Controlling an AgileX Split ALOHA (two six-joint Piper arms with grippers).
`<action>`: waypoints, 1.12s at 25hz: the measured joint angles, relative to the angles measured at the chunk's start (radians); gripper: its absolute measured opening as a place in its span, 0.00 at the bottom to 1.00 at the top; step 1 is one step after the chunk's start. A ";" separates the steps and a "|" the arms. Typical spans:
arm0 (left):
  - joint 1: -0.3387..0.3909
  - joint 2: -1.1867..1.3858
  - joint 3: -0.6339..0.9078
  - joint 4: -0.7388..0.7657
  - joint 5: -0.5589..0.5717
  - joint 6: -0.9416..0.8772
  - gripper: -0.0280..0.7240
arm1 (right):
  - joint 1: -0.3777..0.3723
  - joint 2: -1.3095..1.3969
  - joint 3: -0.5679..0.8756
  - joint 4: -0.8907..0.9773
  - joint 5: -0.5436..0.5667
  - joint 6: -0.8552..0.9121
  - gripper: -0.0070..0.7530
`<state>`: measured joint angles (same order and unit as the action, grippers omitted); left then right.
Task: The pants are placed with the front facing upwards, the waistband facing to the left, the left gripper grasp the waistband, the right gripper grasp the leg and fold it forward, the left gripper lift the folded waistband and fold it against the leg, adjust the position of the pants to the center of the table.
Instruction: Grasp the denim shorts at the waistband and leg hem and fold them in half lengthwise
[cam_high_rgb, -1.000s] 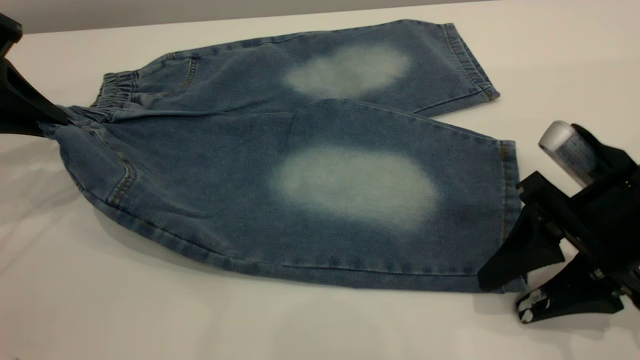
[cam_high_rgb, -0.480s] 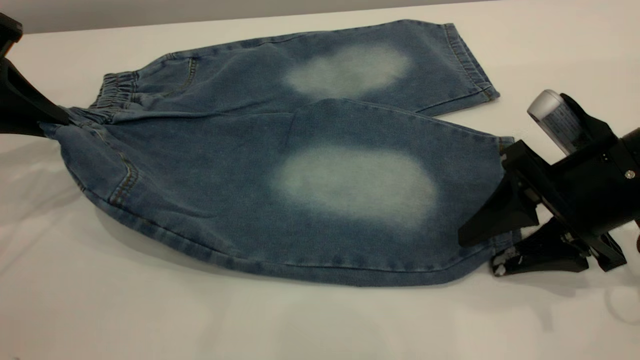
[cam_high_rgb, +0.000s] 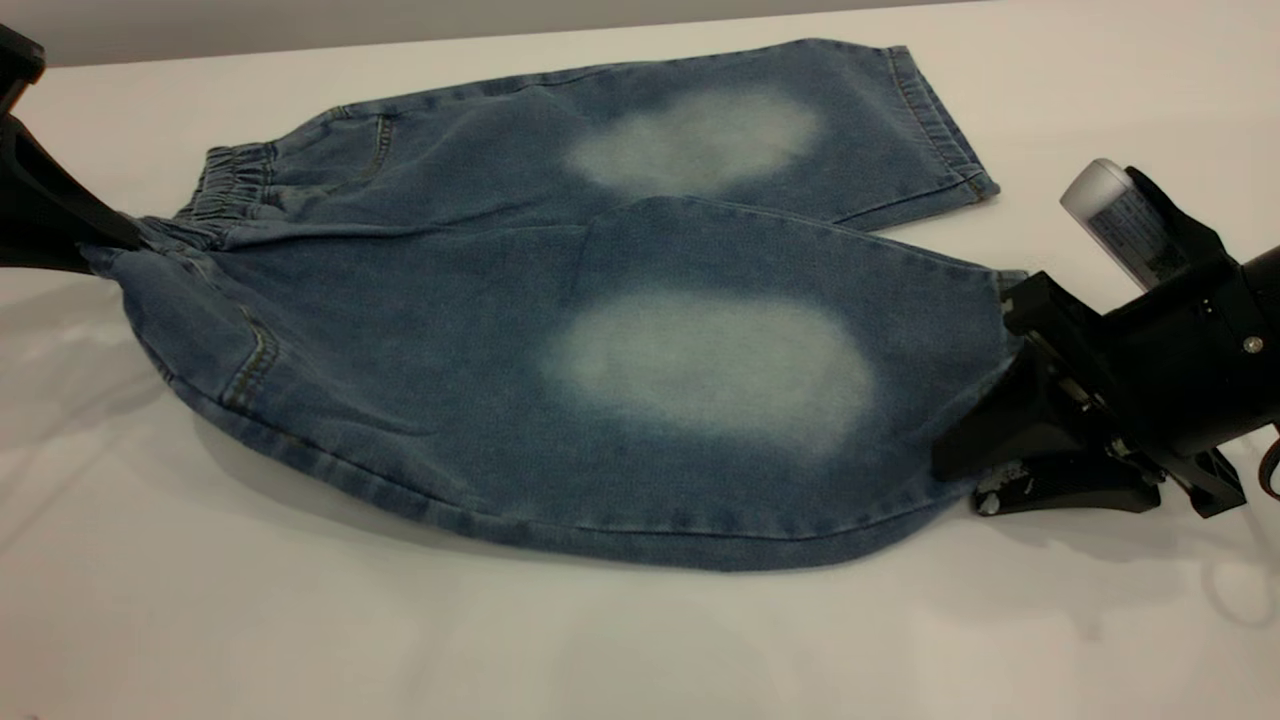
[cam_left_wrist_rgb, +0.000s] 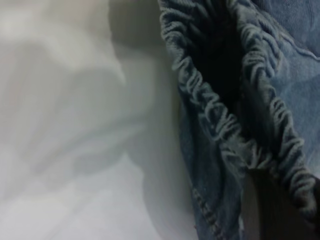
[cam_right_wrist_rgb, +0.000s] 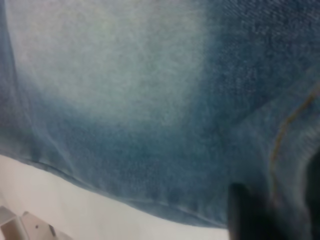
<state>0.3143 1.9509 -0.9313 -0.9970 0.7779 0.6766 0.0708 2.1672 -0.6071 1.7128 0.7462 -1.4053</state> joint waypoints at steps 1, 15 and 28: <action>0.000 0.000 0.000 0.000 0.001 0.000 0.18 | 0.000 -0.001 0.000 0.000 0.020 -0.012 0.15; 0.001 -0.131 0.015 0.160 0.094 -0.041 0.18 | -0.141 -0.281 0.014 -0.327 0.135 0.270 0.03; -0.068 -0.405 0.092 0.300 0.178 -0.190 0.18 | -0.175 -0.790 0.013 -0.859 0.213 0.787 0.03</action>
<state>0.2459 1.5458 -0.8395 -0.6970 0.9554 0.4869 -0.1038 1.3776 -0.5939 0.8541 0.9588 -0.6184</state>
